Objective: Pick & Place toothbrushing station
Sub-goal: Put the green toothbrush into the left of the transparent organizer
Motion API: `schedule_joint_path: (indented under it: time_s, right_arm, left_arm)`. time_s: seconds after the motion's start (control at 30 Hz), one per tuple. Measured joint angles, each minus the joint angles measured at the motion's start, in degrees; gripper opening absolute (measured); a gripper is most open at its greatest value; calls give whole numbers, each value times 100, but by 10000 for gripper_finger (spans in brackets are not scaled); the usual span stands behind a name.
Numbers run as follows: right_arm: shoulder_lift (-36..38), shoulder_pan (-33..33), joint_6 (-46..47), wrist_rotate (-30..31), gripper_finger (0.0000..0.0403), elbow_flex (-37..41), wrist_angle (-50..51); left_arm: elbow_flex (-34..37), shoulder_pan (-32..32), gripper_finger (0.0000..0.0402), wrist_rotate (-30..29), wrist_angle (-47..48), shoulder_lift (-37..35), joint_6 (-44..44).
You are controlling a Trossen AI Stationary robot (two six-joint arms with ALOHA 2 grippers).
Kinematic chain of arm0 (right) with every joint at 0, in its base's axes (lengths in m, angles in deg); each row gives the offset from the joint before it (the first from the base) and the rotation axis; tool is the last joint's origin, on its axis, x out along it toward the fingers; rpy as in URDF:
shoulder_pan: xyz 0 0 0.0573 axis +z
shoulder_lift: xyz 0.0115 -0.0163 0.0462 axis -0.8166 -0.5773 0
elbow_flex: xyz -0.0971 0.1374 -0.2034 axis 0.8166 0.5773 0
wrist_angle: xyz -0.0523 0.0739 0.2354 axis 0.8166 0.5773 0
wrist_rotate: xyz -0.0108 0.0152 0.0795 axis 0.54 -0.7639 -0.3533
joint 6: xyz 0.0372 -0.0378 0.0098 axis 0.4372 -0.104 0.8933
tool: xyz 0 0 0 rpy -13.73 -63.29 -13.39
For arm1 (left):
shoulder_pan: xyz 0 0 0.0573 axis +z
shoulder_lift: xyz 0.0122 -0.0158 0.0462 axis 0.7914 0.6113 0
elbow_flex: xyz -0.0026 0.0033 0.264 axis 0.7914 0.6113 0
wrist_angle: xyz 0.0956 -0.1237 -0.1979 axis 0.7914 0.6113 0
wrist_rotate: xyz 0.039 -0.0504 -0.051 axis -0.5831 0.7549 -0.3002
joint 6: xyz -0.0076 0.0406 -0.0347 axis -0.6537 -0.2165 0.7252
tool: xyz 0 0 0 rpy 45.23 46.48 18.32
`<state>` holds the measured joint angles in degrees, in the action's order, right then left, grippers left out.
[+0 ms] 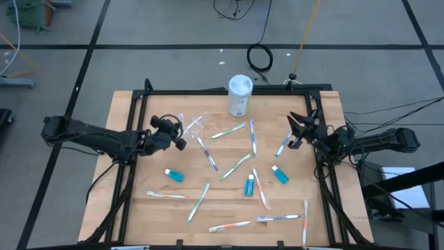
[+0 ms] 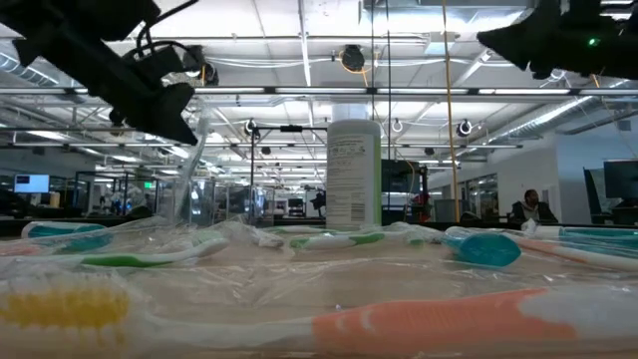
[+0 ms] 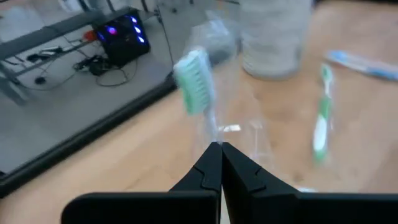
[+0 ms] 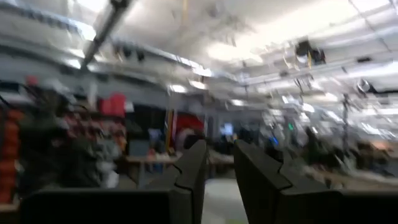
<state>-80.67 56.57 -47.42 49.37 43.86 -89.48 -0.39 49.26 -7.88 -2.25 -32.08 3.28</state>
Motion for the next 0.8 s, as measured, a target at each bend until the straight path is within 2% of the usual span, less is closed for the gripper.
schedule_joint_path:
  time_s: [0.1, 0.2, 0.47, 0.7, 0.8]
  right_arm:
    - [-192, -3, 147, 241, 73, -26, 39]
    - [-466, -2, 387, 244, 73, -210, 471]
    - [-1843, 0, 1127, 241, 73, -1470, 2015]
    - [-3324, 11, 1131, 192, 73, -2273, 2107]
    - [-3785, 13, 1112, -205, 73, -2564, 1954]
  left_arm:
    - [138, -53, 1, -309, 0, -1, -87]
    - [190, -55, 5, -311, 13, -1, 37]
    - [190, 28, 17, -414, 19, -49, -880]
    - [190, 64, 58, -427, 373, -49, -731]
    - [190, 65, 82, -431, 435, -49, -663]
